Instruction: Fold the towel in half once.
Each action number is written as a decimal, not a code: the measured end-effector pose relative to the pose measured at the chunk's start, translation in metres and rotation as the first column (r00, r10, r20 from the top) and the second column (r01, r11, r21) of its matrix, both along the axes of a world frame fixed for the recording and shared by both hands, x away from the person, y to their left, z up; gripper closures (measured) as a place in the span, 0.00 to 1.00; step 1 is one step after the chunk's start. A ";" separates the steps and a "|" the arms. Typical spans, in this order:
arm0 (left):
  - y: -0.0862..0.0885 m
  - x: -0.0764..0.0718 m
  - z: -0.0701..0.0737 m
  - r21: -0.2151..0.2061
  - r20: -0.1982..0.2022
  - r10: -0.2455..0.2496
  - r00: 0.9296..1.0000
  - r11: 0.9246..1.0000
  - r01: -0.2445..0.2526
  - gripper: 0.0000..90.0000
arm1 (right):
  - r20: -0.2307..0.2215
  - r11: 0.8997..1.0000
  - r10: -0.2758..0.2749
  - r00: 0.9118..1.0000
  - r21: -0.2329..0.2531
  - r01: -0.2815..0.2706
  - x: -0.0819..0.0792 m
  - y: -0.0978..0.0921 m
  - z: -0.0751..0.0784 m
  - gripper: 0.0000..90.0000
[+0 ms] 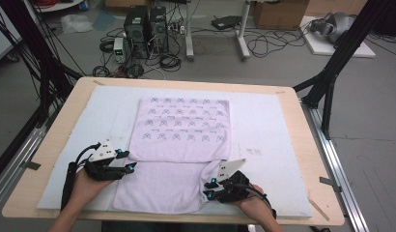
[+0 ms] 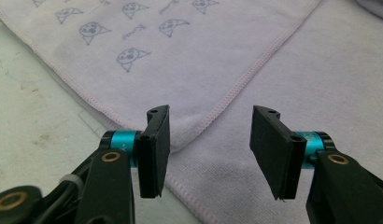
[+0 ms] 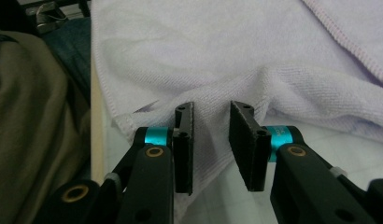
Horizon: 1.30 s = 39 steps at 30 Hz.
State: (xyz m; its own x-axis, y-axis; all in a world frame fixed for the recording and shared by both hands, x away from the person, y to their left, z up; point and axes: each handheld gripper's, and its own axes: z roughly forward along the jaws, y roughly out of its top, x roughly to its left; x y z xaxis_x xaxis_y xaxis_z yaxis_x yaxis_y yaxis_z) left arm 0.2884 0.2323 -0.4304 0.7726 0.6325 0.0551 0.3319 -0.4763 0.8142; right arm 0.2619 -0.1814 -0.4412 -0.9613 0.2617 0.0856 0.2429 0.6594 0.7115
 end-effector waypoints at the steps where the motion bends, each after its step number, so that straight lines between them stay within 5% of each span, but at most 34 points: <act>1: 0.000 0.000 0.000 0.000 0.000 0.000 1.000 1.000 0.000 0.53 | -0.004 1.000 -0.006 1.000 -0.004 0.006 0.001 -0.001 0.000 0.89; 4: 0.000 0.000 0.000 -0.001 0.000 0.001 1.000 1.000 -0.001 0.53 | -0.036 1.000 -0.002 0.999 -0.002 0.002 0.002 -0.007 0.003 0.98; 9: -0.001 -0.001 0.001 -0.002 0.007 -0.001 1.000 1.000 0.001 0.53 | 0.008 1.000 -0.010 1.000 -0.022 0.010 -0.017 -0.029 0.031 0.98; 13: -0.002 -0.001 0.002 -0.004 0.011 -0.005 1.000 1.000 0.005 0.53 | 0.005 1.000 -0.030 1.000 0.005 0.030 -0.032 -0.049 0.049 0.87; 23: 0.004 0.003 -0.002 0.022 -0.004 0.010 1.000 1.000 -0.010 0.53 | -0.017 0.991 -0.137 0.990 -0.017 0.136 -0.004 -0.050 0.007 0.74; 29: 0.002 0.006 -0.004 0.026 -0.009 0.011 1.000 1.000 -0.011 0.53 | -0.015 0.991 -0.132 0.991 -0.001 0.132 0.001 -0.051 0.001 0.91; 32: 0.001 0.005 -0.003 0.025 -0.005 0.004 1.000 1.000 -0.004 0.53 | 0.000 0.982 -0.184 0.983 0.040 0.183 -0.001 -0.061 0.006 0.81; 35: 0.001 0.005 -0.003 0.027 -0.006 0.003 1.000 1.000 -0.003 0.53 | -0.003 0.976 -0.218 0.976 0.008 0.218 0.000 -0.062 0.002 0.71; 39: 0.002 0.004 -0.002 0.021 -0.005 0.005 1.000 1.000 -0.005 0.53 | -0.017 0.980 -0.197 0.980 -0.012 0.196 0.001 -0.061 0.002 0.95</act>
